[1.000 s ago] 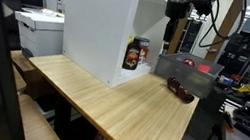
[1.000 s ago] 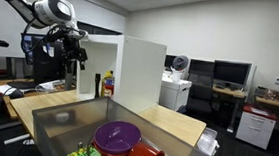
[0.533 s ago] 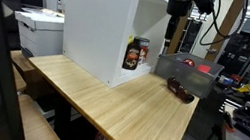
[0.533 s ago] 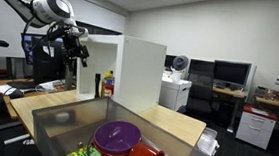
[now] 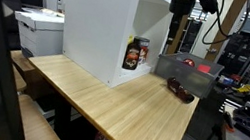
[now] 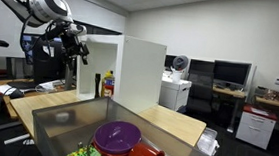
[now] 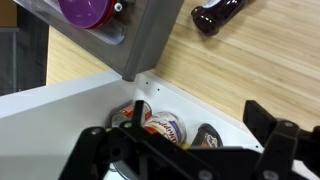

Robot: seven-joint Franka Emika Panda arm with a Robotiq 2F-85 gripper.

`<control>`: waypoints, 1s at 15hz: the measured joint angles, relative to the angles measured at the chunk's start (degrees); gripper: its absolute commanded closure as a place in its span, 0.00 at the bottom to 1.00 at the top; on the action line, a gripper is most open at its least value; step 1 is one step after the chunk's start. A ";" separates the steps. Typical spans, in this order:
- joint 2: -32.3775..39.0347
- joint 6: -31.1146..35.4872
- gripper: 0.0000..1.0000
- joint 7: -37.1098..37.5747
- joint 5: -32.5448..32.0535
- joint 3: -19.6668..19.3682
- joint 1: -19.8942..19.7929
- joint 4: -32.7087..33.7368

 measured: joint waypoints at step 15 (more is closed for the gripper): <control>2.12 0.17 0.00 2.96 8.03 1.06 0.07 -0.75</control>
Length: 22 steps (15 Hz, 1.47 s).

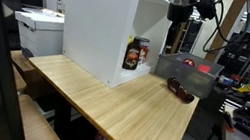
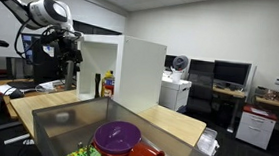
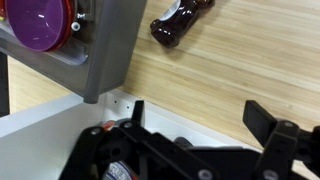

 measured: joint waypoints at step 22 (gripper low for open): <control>0.20 10.09 0.00 13.07 10.18 0.28 -0.76 -14.64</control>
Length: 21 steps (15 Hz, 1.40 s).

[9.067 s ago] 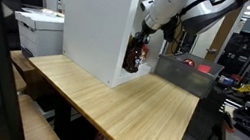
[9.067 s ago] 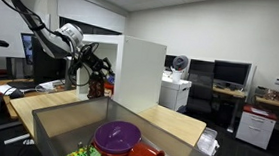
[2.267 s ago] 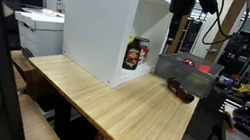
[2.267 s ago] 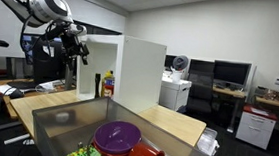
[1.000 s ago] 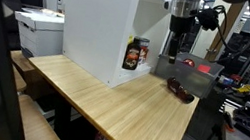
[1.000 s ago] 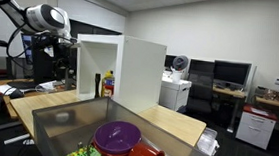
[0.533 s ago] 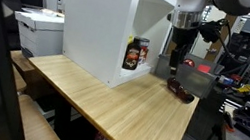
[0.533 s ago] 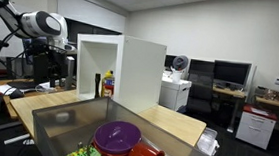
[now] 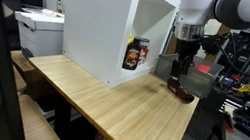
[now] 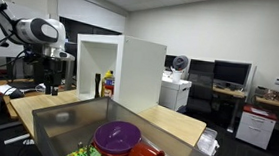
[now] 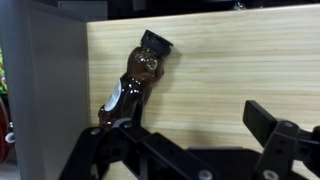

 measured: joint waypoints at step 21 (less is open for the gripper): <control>4.36 2.20 0.00 6.63 0.16 -3.09 -3.81 -5.99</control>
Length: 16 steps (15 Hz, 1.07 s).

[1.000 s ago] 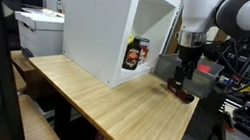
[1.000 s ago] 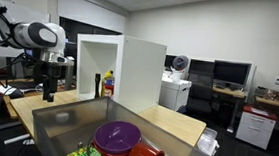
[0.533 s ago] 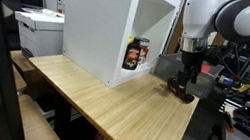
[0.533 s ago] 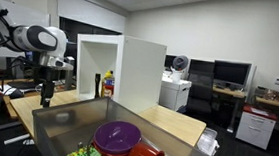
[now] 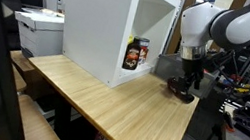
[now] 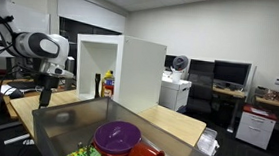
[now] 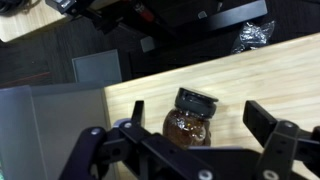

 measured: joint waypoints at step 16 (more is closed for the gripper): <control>6.45 2.86 0.00 0.03 -0.35 -0.89 1.17 2.68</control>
